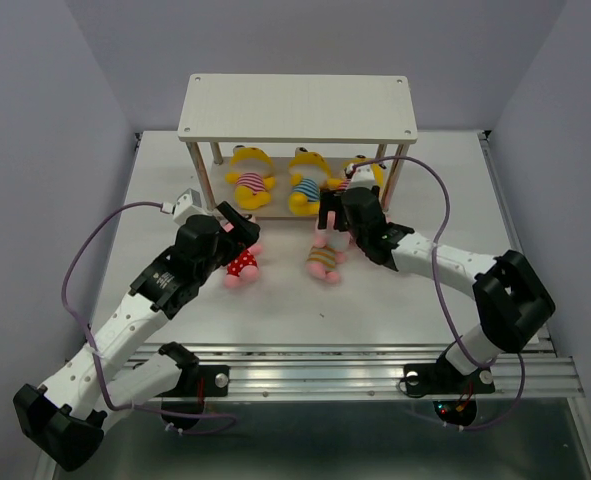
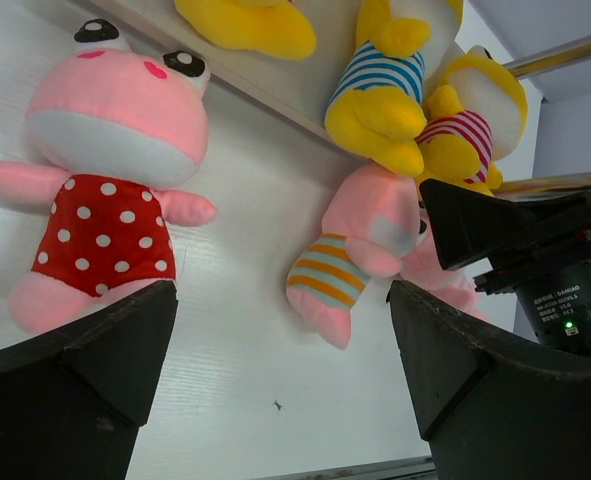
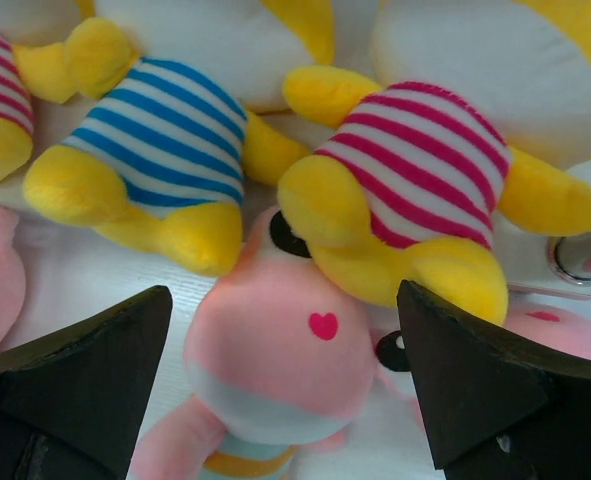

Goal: Place and organize the stuffed toys onto the shelf

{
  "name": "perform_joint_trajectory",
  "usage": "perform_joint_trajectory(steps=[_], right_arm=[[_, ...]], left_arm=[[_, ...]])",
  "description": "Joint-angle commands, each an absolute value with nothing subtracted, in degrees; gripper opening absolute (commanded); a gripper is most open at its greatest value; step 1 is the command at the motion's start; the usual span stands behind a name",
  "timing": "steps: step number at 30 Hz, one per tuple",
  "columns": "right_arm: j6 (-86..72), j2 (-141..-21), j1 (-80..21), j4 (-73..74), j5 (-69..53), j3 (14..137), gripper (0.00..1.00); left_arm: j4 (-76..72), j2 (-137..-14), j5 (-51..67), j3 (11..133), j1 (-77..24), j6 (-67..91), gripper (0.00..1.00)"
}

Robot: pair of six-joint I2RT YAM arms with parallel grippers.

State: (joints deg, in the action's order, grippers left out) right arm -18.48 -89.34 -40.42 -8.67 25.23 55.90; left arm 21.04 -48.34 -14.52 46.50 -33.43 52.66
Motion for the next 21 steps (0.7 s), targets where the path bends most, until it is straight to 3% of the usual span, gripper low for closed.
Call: perform_joint_trajectory(steps=[1, 13, 21], right_arm=[[-19.9, -86.6, -36.1, -9.4, 24.5, 55.7, 1.00], [-17.8, -84.4, -32.3, -9.4, 21.7, 54.9, 1.00], [-16.3, -80.4, -32.3, -7.6, 13.3, 55.5, 1.00]], left_arm=[[21.0, -48.3, -16.2, 46.5, -33.6, 51.9, 0.99], [20.7, -49.5, -15.9, 46.8, -33.5, 51.7, 0.99], [20.0, -49.8, -15.6, 46.8, -33.6, 51.4, 0.99]])
